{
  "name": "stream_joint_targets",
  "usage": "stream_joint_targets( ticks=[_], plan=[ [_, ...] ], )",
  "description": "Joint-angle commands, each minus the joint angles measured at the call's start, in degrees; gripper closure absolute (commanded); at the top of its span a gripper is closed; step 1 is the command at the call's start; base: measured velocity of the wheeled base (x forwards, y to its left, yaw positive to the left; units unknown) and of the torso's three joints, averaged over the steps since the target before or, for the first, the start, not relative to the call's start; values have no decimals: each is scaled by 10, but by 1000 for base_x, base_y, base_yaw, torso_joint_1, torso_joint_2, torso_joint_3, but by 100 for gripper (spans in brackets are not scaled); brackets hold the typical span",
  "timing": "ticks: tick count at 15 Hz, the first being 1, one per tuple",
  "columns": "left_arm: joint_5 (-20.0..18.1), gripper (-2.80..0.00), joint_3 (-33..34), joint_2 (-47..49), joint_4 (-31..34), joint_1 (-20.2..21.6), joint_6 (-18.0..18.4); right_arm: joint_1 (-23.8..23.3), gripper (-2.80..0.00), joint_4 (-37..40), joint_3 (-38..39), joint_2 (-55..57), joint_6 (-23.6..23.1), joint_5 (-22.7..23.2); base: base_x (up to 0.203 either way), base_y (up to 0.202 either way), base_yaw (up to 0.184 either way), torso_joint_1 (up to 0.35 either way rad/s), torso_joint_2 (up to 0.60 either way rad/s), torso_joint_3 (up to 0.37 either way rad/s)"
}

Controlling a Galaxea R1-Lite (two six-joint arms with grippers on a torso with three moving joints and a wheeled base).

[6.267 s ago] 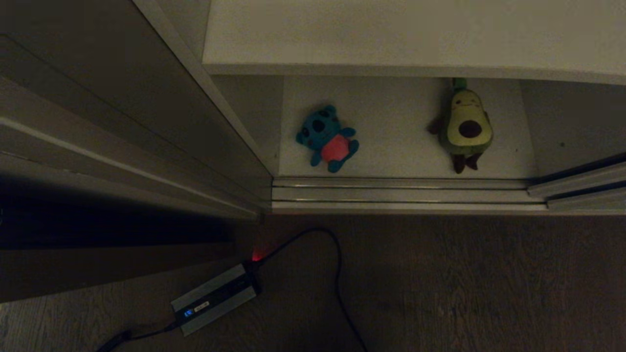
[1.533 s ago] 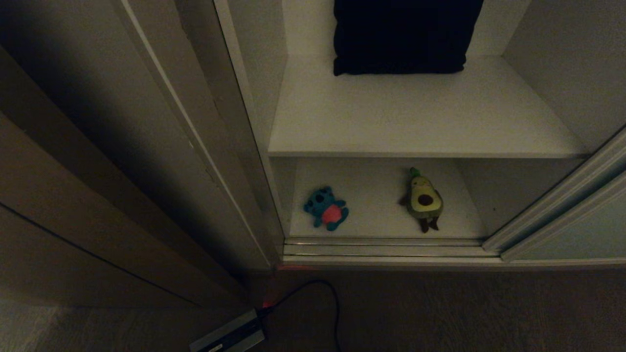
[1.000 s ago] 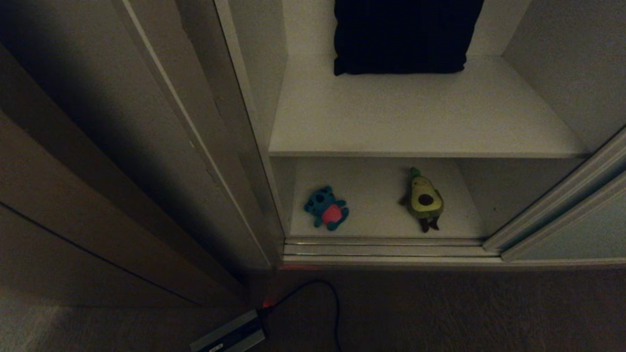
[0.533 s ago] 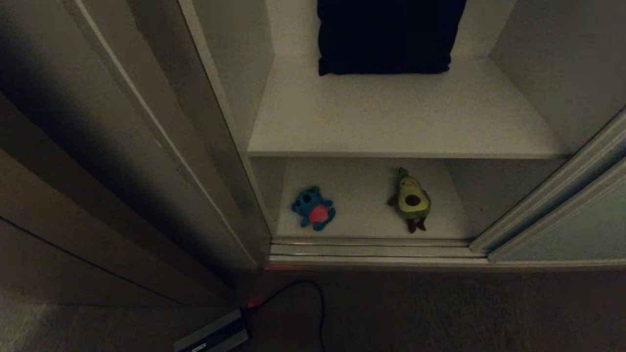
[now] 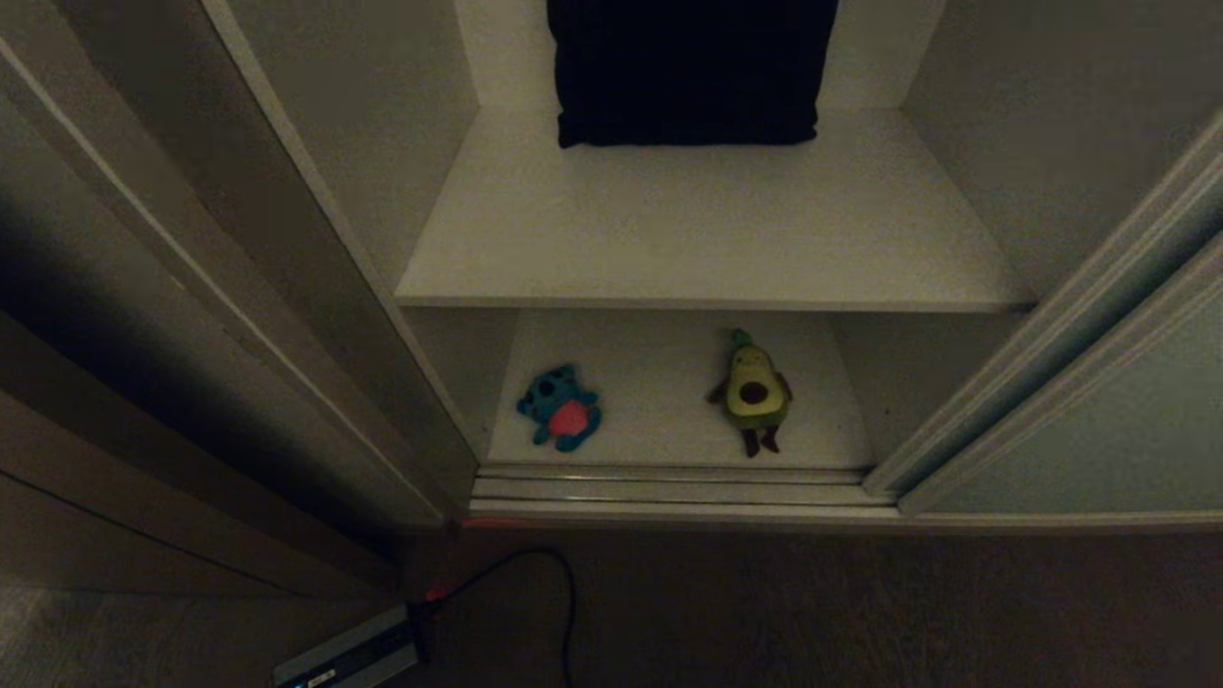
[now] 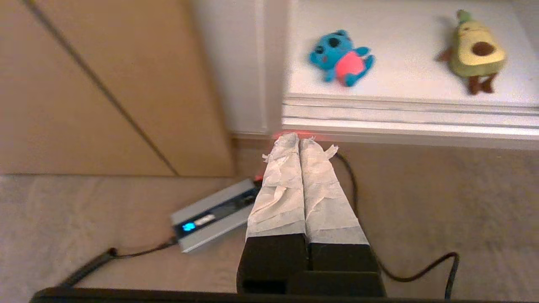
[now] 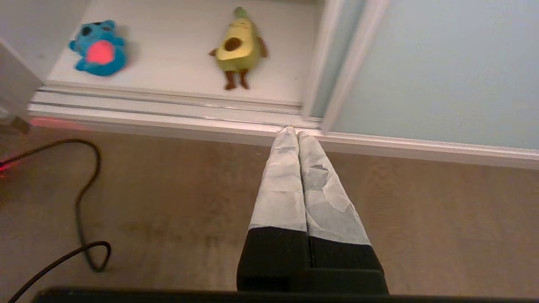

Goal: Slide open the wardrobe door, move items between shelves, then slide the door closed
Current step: Close the door

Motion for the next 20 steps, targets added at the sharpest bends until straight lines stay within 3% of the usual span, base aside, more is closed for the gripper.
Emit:
stream_joint_targets(
  ticks=[1, 6, 20],
  plan=[
    [0, 0, 0, 0, -1, 0, 0, 0, 0, 0, 3, 1, 0, 0, 0, -199, 1, 3, 9, 5],
    [0, 0, 0, 0, -1, 0, 0, 0, 0, 0, 2, 1, 0, 0, 0, -175, 1, 6, 3, 4],
    [0, 0, 0, -1, -1, 0, 0, 0, 0, 0, 2, 1, 0, 0, 0, 0, 0, 0, 0, 0]
  ],
)
